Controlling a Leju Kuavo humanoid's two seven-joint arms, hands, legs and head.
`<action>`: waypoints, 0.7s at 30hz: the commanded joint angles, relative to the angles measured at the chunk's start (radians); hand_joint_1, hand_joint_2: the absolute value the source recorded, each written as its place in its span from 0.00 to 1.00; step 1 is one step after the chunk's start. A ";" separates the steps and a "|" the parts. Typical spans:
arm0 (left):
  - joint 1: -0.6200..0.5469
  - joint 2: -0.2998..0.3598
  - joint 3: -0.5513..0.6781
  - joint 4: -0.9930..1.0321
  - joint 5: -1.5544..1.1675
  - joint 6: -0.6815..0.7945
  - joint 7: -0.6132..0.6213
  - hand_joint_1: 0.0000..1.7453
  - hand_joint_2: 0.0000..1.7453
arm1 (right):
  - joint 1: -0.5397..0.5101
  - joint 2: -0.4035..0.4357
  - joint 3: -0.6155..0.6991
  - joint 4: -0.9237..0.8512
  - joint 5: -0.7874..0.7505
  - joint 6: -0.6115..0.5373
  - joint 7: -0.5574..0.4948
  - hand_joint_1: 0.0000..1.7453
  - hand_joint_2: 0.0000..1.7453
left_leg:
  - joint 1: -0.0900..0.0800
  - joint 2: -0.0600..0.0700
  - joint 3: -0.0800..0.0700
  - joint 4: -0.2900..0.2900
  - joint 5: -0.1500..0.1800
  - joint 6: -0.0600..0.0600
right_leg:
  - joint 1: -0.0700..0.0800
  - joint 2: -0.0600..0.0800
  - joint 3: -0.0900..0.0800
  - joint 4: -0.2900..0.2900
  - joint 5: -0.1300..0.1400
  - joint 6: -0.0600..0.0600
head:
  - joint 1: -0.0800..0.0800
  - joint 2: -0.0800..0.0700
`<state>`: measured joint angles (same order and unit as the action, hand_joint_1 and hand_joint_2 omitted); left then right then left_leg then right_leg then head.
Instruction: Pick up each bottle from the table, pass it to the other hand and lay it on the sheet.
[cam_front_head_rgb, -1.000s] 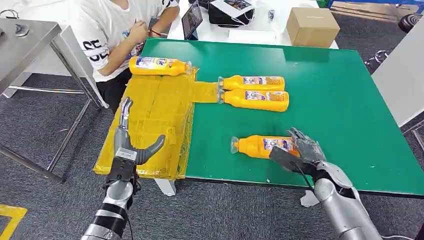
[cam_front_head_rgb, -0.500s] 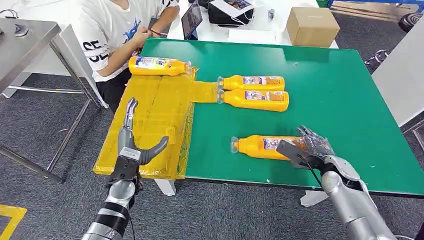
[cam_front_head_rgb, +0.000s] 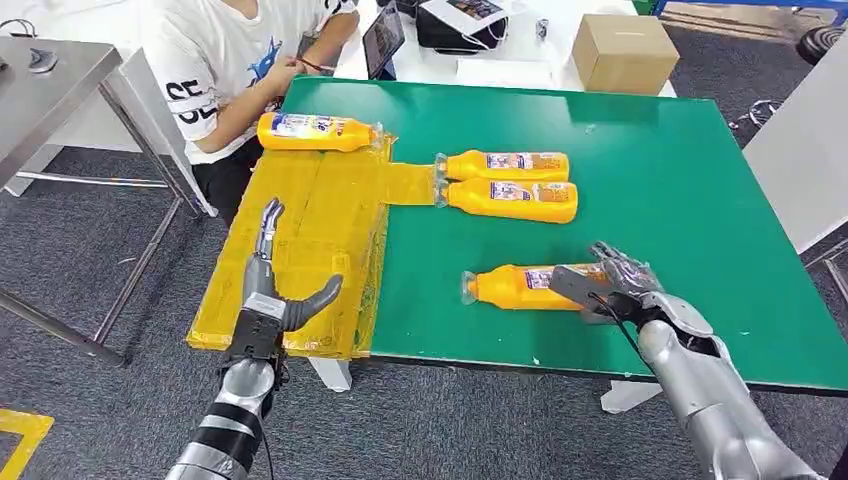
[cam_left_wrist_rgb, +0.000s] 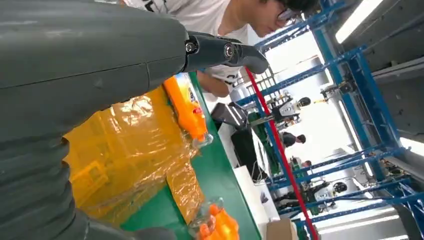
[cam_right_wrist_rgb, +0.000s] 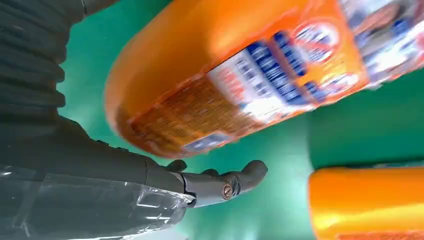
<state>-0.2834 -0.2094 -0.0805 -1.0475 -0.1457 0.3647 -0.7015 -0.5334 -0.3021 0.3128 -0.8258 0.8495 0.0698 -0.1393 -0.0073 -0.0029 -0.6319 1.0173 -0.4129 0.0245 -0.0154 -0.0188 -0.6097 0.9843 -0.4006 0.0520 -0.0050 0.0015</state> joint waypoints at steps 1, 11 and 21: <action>-0.072 -0.007 -0.024 0.129 0.009 -0.016 0.003 0.00 1.00 | -0.134 0.085 0.146 0.246 -0.013 0.036 -0.132 0.00 1.00 | 0.001 0.004 0.006 -0.001 -0.002 -0.002 | 0.001 0.005 0.005 -0.001 -0.001 -0.003 | 0.000 0.000; -0.082 -0.012 -0.033 0.155 0.013 -0.024 0.003 0.00 1.00 | -0.131 0.096 0.191 0.273 -0.023 0.049 -0.160 0.00 1.00 | 0.002 0.002 0.006 -0.001 -0.002 -0.002 | 0.002 0.003 0.006 -0.002 -0.001 -0.002 | 0.000 0.000; -0.091 -0.016 -0.036 0.175 0.014 -0.030 0.003 0.00 1.00 | -0.128 0.098 0.208 0.287 -0.027 0.056 -0.168 0.00 1.00 | 0.002 0.002 0.006 -0.001 -0.001 -0.002 | 0.002 0.002 0.005 -0.001 -0.001 -0.002 | 0.000 0.000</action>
<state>-0.3240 -0.2251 -0.1053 -0.9610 -0.1374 0.3410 -0.7015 -0.6479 -0.2293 0.4619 -0.6401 0.8289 0.1098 -0.3006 -0.0068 -0.0010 -0.6295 1.0173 -0.4129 0.0245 -0.0148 -0.0180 -0.6085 0.9841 -0.4005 0.0520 -0.0050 0.0015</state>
